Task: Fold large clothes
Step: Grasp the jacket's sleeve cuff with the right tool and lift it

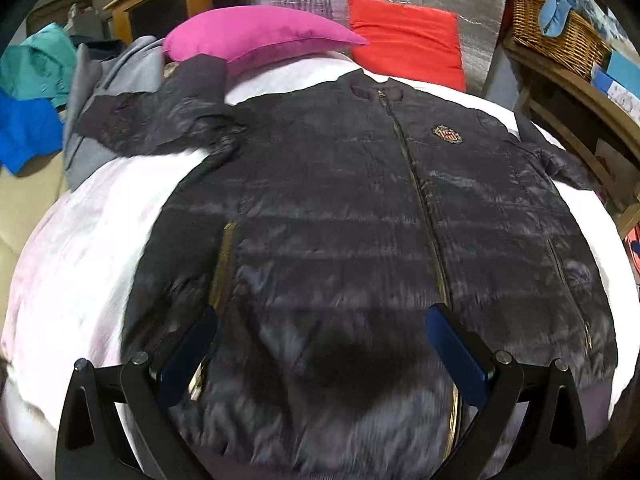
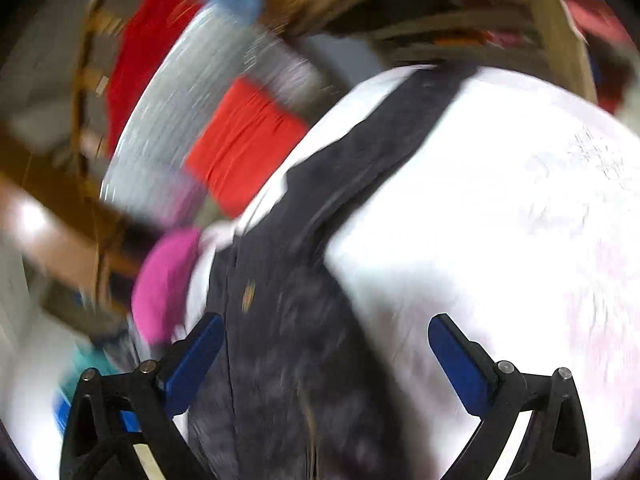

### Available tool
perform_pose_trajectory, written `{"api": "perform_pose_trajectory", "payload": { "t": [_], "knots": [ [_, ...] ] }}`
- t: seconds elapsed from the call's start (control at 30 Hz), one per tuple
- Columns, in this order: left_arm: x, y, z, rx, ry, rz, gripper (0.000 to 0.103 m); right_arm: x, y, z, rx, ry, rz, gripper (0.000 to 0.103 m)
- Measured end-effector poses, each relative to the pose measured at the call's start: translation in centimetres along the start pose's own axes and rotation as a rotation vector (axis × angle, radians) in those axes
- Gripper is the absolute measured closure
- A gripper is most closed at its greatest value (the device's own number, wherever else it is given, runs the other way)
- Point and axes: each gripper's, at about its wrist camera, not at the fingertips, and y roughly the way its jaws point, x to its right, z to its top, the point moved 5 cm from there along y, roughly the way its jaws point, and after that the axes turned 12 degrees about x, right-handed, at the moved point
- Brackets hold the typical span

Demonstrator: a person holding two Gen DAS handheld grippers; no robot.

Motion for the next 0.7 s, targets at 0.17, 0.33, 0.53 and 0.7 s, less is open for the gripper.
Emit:
{"api": "perform_pose_trajectory", "payload": {
  "t": [0.17,0.33,0.53,0.7],
  "knots": [
    [1.2,3.5,2.2,0.022,0.016,0.007,0.000,4.1,5.7,7.6,0.044,0.140,-0.020,0.007],
    [1.3,8.2,0.4,-0.102,0.023,0.031,0.000,6.6,11.4,12.6,0.070,0.210,-0.047,0.016],
    [1.0,8.2,-0.3,-0.053,0.010,0.028,0.000,7.7,17.3,16.0,0.079,0.155,-0.136,0.033],
    [0.8,8.2,-0.4,-0.029,0.004,0.022,0.000,8.1,19.3,16.8,0.026,0.092,-0.242,0.085]
  ]
}}
